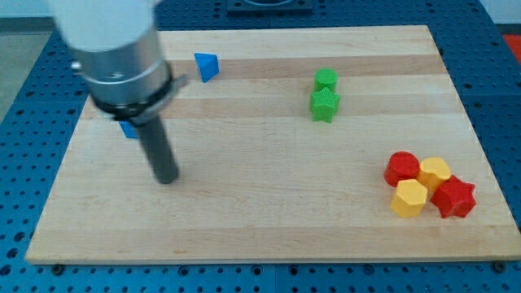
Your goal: Place the blue cube vertically below the green circle
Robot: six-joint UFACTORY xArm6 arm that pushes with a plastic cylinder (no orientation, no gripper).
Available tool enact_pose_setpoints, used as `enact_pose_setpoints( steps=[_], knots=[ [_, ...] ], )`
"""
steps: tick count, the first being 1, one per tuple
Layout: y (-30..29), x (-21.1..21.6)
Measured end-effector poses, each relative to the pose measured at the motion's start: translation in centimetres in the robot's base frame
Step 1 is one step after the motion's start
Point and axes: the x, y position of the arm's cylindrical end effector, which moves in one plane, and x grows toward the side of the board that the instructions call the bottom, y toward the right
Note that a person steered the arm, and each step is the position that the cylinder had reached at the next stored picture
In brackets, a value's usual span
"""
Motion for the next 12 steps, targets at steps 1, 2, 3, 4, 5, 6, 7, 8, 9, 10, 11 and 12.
enact_pose_setpoints(
  steps=[1,2,3,4,5,6,7,8,9,10,11,12],
  knots=[
    [-6.6,0.0],
    [-9.9,-1.4],
    [-10.1,-4.7],
    [-9.9,-7.0],
    [-9.2,-8.3],
    [-7.2,-8.8],
    [-4.6,-8.9],
    [-3.0,-8.9],
    [-0.9,-8.9],
    [1.1,-8.9],
    [3.4,-8.9],
    [4.7,-9.5]
  ],
)
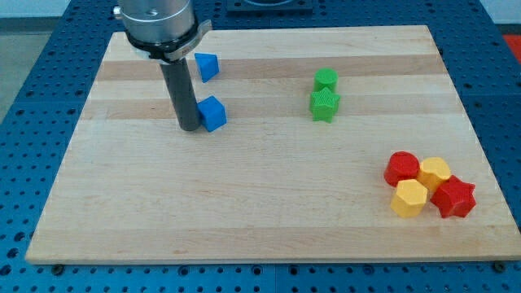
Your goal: Place the blue cube vertically below the green circle
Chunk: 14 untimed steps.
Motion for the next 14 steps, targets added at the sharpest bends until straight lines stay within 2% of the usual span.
enact_pose_setpoints(
  steps=[4,6,9,11,14],
  knots=[
    [5.3,-2.7],
    [5.6,-4.9],
    [12.2,-3.1],
    [12.9,-0.4],
    [16.7,-2.5]
  ],
)
